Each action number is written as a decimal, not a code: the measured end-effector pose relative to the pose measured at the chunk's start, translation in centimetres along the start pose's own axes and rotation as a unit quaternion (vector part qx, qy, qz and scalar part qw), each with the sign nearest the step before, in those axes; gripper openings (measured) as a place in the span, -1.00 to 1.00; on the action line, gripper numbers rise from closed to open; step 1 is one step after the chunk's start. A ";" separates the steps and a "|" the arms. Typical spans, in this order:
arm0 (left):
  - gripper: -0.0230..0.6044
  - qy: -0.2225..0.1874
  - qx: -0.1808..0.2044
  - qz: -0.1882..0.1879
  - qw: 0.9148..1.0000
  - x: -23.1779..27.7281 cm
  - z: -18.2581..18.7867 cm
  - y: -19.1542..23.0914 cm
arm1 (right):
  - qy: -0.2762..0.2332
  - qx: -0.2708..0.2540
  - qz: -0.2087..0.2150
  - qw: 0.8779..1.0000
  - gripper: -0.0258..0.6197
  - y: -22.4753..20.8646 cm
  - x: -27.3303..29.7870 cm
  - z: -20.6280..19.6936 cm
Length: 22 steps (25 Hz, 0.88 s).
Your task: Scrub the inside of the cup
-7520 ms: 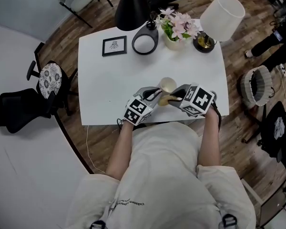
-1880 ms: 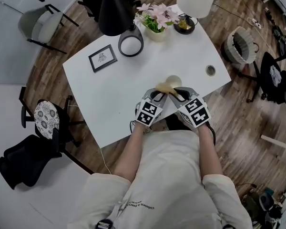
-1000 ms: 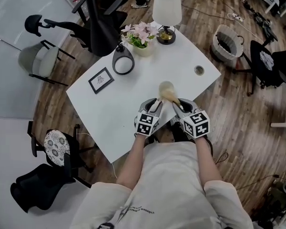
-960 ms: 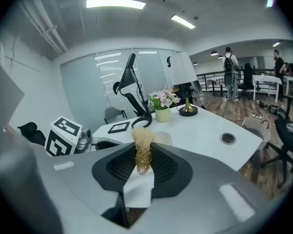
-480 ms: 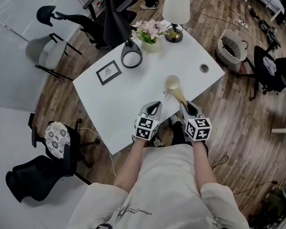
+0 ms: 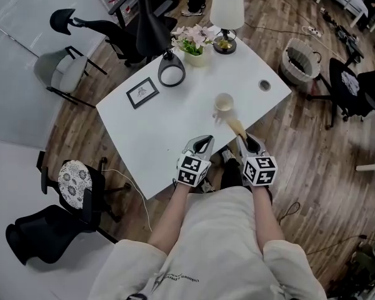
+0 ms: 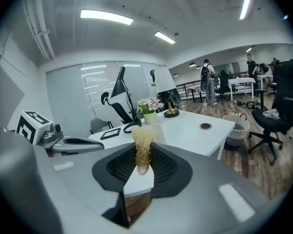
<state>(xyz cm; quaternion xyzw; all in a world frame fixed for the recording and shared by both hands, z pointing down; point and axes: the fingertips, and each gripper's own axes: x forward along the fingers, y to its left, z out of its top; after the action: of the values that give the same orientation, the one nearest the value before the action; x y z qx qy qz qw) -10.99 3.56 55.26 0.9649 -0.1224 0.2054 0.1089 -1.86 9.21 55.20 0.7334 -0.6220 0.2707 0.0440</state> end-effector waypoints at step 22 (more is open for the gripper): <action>-0.92 -0.006 0.007 0.014 1.000 -1.8 -0.1 0.5 | 0.002 0.000 -0.021 1.000 -0.60 -0.3 0.1 -0.2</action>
<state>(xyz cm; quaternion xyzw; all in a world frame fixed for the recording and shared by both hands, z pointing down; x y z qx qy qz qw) -12.74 3.45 54.71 0.9649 -0.1356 0.2019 0.0986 -1.59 9.25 55.51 0.7456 -0.6067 0.2711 0.0506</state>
